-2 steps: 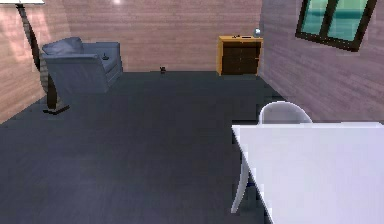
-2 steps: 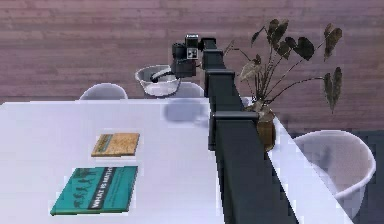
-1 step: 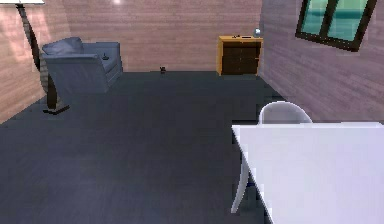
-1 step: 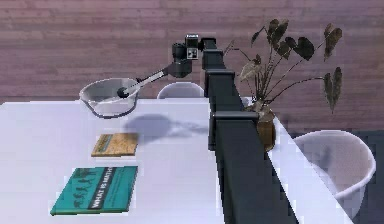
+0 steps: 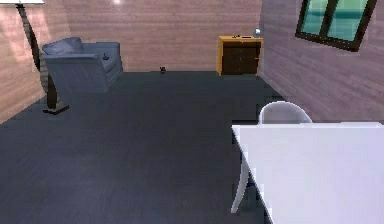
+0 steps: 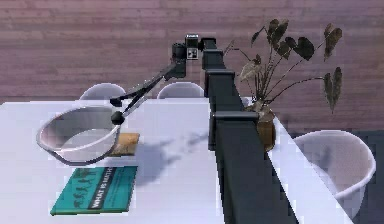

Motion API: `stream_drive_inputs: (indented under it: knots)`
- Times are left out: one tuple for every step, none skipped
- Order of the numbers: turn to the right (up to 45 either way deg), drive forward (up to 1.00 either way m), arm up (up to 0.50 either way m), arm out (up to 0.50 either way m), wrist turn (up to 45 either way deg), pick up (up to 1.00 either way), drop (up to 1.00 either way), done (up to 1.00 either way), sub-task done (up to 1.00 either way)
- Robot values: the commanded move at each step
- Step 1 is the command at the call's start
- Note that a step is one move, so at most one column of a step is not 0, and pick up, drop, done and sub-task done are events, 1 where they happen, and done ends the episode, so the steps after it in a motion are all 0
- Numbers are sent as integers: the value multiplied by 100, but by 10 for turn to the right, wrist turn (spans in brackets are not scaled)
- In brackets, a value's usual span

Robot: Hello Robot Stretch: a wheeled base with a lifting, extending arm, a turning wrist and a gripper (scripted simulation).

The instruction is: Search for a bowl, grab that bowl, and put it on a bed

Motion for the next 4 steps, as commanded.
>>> stream_drive_inputs:
  knots:
    - [0,0,0,0,-180,0,0,0,0]
    - [0,0,0,-48,0,0,0,0,0]
    - [-450,0,0,0,0,0,0,0,0]
    - [-450,0,0,0,0,0,0,0,0]
